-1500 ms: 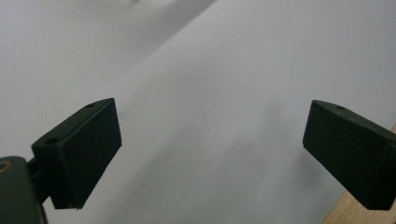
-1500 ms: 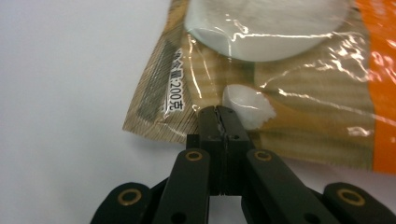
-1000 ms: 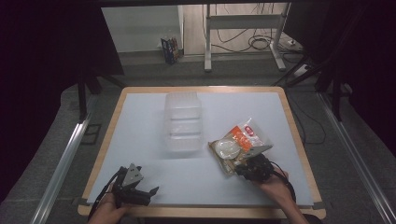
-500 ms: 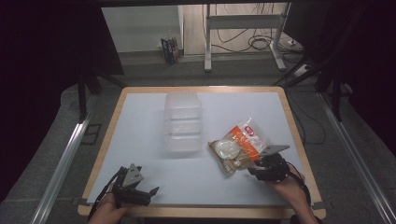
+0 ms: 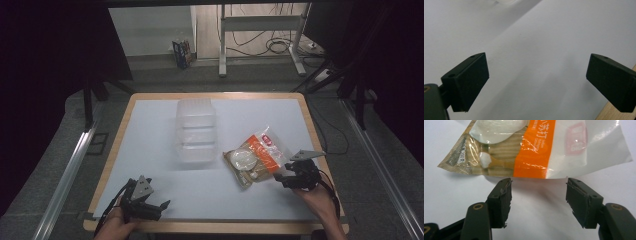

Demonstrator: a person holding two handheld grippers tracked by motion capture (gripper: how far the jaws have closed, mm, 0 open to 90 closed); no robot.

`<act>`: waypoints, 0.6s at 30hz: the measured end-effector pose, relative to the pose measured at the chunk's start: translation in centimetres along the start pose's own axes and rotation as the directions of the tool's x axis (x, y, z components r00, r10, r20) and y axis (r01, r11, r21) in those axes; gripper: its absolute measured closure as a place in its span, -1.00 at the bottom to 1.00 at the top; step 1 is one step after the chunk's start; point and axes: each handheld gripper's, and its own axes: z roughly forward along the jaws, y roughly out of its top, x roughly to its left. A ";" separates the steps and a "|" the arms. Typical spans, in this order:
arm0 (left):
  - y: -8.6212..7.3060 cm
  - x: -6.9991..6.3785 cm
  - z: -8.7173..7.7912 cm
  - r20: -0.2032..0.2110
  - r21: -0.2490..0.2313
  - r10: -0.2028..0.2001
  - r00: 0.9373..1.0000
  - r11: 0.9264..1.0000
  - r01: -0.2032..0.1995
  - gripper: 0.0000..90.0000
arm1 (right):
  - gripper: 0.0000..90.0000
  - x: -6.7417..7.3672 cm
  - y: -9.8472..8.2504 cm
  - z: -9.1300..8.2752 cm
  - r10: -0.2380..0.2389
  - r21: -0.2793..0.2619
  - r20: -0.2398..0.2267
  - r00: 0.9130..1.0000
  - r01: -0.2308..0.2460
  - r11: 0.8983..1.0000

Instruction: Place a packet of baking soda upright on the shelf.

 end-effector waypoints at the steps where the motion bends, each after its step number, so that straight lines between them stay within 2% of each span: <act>1: 0.0 0.0 0.0 0.000 0.000 0.000 1.000 1.000 0.000 -0.90 | -0.21 -0.1 0.0 0.0 0.003 0.002 0.002 1.000 -0.003 1.000; 12: 0.0 0.0 0.0 0.001 0.003 -0.001 1.000 1.000 0.001 -0.90 | -0.31 -0.9 0.5 0.1 0.038 -0.020 -0.001 0.999 -0.038 0.999; 18: 0.0 0.0 0.1 -0.002 0.007 0.003 1.000 1.000 -0.003 -0.90 | -0.32 -1.2 1.3 0.1 0.050 -0.044 -0.009 0.999 -0.051 0.998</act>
